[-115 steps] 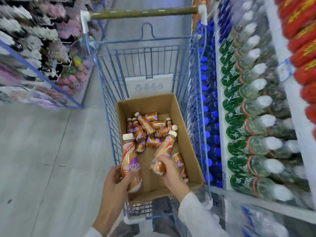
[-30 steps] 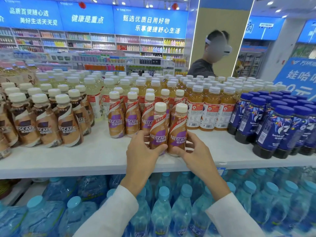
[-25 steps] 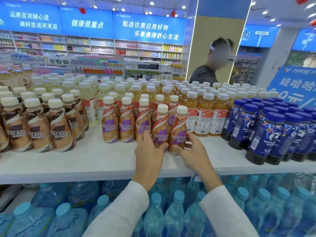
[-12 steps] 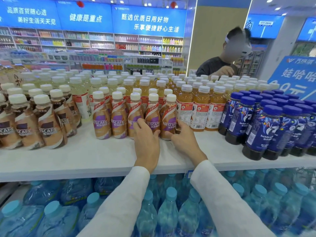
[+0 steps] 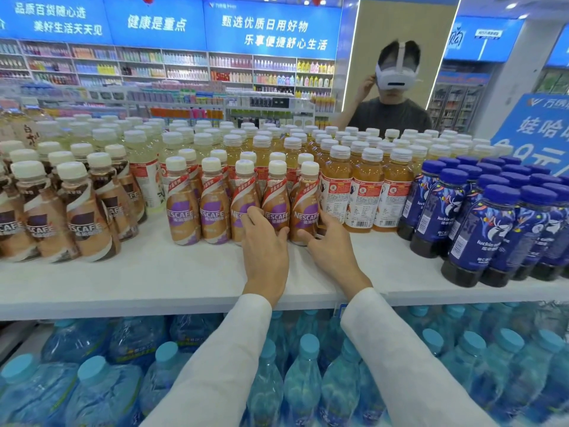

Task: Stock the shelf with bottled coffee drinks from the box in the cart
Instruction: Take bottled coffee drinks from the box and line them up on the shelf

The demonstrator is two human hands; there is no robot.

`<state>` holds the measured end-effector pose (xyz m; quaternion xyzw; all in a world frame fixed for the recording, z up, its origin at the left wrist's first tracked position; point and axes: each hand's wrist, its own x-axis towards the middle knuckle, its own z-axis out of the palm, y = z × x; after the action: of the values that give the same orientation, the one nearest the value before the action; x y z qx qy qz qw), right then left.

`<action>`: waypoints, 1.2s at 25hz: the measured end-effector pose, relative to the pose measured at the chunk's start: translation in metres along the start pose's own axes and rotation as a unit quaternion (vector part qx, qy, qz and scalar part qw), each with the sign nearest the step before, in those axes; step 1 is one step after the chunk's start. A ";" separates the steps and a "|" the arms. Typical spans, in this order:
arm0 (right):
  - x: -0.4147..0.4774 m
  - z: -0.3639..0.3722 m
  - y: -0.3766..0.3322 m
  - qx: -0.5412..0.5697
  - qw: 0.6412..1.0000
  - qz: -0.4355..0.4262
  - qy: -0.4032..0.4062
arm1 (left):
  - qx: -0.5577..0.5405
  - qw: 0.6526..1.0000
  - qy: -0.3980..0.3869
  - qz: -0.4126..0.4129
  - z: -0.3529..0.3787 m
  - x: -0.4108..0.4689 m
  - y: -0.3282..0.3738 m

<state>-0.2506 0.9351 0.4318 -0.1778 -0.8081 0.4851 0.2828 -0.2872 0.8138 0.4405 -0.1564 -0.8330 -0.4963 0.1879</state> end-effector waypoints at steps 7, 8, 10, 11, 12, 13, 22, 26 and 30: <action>0.001 0.003 0.003 -0.058 0.998 -0.024 -0.005 | -0.009 1.000 -0.015 -0.018 0.000 0.000 -0.001; 0.000 0.004 0.003 -0.065 0.998 -0.023 -0.007 | -0.008 1.000 -0.015 -0.018 0.000 -0.001 -0.001; 0.000 0.004 0.003 -0.070 0.997 -0.021 -0.009 | -0.008 1.000 -0.010 -0.012 -0.001 -0.001 -0.002; -0.001 0.003 0.002 -0.067 0.997 -0.021 -0.012 | -0.009 1.000 -0.009 -0.011 -0.002 -0.002 -0.002; -0.002 0.002 0.000 -0.057 0.998 -0.021 -0.017 | -0.008 1.000 -0.008 -0.011 -0.003 -0.003 -0.003; -0.004 0.000 -0.002 -0.043 0.999 -0.020 -0.024 | -0.007 1.000 -0.009 -0.012 -0.004 -0.003 -0.003; -0.083 -0.008 -0.007 -0.091 0.993 -0.065 -0.043 | 0.055 0.998 -0.018 -0.026 -0.061 -0.045 -0.033; -0.132 0.017 -0.016 -0.033 0.990 -0.112 -0.080 | 0.015 0.999 0.023 -0.026 -0.116 -0.091 -0.068; -0.175 0.063 -0.034 0.056 0.980 -0.114 -0.154 | 0.005 0.994 0.089 -0.070 -0.175 -0.132 -0.114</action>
<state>-0.1547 0.7774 0.3886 0.0086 -0.8284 0.5161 0.2176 -0.1942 0.5970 0.3677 -0.0523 -0.8242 -0.5162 0.2270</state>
